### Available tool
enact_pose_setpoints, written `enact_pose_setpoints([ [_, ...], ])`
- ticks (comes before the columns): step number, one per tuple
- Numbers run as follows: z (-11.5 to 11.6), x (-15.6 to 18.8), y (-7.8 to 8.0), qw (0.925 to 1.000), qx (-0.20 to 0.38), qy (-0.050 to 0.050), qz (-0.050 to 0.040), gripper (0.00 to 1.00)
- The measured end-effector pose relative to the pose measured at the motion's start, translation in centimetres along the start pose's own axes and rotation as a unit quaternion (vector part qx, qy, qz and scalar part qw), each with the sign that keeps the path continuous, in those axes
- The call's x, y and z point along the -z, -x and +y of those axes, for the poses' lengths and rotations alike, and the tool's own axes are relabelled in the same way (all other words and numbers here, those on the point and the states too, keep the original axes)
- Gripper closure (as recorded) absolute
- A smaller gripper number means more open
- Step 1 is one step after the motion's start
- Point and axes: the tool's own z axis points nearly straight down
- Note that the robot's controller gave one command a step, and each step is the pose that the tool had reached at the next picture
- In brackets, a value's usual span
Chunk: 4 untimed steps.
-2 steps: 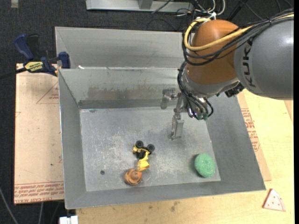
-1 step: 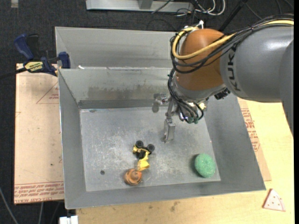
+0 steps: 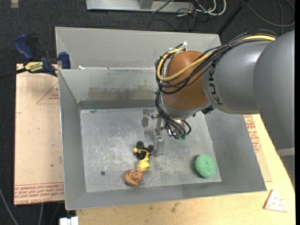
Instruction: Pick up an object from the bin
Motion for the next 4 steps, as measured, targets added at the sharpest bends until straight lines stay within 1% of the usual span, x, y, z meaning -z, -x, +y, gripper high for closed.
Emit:
enact_pose_setpoints([
  [1, 0.2, -3.0, -0.9, 0.996, 0.089, 0.001, 0.0034, 0.0],
  [2, 0.5, -3.7, -3.3, 0.9987, 0.051, 0.001, 0.0007, 1.0],
  [3, 0.5, -3.7, -3.3, 0.9987, 0.051, 0.001, 0.0006, 1.0],
  [4, 0.8, -2.7, -2.4, 0.9988, 0.05, 0.001, 0.0022, 1.0],
])
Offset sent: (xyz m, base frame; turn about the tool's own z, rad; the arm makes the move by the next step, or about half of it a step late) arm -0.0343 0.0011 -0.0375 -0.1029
